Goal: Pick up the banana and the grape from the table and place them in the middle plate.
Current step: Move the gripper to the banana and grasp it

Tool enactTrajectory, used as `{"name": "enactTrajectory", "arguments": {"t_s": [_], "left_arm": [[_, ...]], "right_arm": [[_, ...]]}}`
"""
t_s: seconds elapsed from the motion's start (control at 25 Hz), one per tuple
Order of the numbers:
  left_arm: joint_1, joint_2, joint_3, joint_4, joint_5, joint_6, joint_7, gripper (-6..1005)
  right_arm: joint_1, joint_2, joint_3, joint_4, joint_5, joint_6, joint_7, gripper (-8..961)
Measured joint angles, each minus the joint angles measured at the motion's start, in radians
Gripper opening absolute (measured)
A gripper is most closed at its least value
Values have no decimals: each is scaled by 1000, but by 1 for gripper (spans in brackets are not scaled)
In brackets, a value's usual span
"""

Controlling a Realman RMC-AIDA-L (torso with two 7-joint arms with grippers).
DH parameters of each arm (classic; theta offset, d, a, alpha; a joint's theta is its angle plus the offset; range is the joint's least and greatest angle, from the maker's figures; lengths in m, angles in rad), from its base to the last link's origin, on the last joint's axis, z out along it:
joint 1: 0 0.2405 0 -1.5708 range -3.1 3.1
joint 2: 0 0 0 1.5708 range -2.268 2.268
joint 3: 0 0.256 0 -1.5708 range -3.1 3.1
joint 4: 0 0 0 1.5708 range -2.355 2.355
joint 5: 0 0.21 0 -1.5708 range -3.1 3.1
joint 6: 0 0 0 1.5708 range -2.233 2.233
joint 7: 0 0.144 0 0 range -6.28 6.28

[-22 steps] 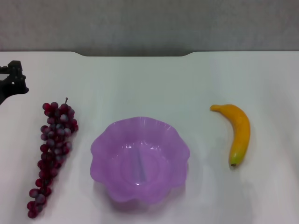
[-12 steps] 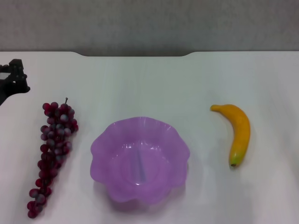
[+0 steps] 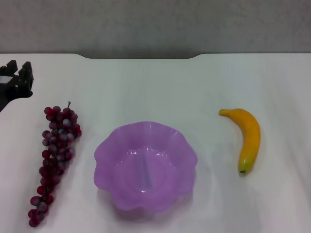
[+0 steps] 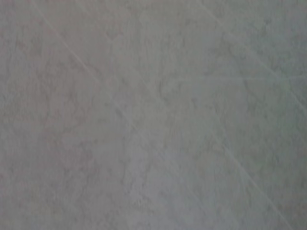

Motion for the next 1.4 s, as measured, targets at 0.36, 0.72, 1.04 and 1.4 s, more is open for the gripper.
{"name": "enactTrajectory", "arguments": {"t_s": [0.36, 0.72, 1.04, 1.4], "left_arm": [[-5, 0, 4, 0, -7, 3, 3, 416], [-14, 0, 5, 13, -8, 0, 3, 854], [-35, 0, 5, 36, -7, -11, 3, 889], [-41, 2, 5, 47, -8, -12, 3, 887]], "right_arm": [[11, 1, -1, 23, 12, 10, 20, 451], [55, 0, 43, 23, 11, 210, 34, 658], [106, -3, 120, 47, 12, 377, 56, 887], [240, -4, 194, 199, 2, 568, 26, 881]]}}
